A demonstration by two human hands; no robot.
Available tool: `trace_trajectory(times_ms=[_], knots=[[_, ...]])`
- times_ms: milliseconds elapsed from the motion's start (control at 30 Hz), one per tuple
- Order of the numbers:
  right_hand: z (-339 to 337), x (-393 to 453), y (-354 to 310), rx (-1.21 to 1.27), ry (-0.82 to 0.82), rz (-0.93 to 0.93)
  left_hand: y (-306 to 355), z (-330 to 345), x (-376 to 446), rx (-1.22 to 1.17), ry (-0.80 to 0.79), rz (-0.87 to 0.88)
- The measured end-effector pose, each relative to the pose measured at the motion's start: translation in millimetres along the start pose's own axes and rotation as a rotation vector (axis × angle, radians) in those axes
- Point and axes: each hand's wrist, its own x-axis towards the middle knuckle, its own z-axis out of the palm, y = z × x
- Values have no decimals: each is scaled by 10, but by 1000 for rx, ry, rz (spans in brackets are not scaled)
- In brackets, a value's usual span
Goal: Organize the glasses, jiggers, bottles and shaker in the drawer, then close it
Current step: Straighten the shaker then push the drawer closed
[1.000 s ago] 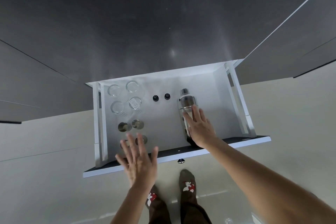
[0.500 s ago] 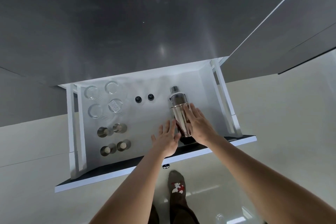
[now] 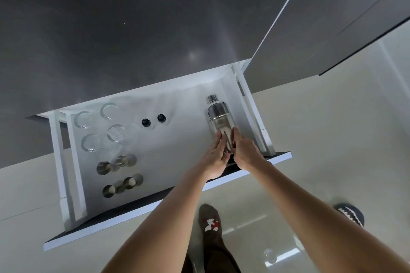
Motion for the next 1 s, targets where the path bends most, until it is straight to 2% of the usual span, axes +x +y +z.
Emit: trace_trajectory(times_ms=[133,267,500,633,800,1000], knots=[[-27,0,36,-15,-9,27,37,29,57,51,-7,16],[-23,-70,2,-23,2,9,9,45,-11,108,64,-19],[221,-538,-147,-110,254,-59,-249,67,-711,332,450,-225],[535,-989,-270,-127,283,-49,-631,124,-1360,360,609,-440],[821,-1285,-392,-56,283,82,-1114,168,-2018,240,697,-689],[811,-1211,-472,-22,252,126,-1299,18,-2057,247,692,-658]])
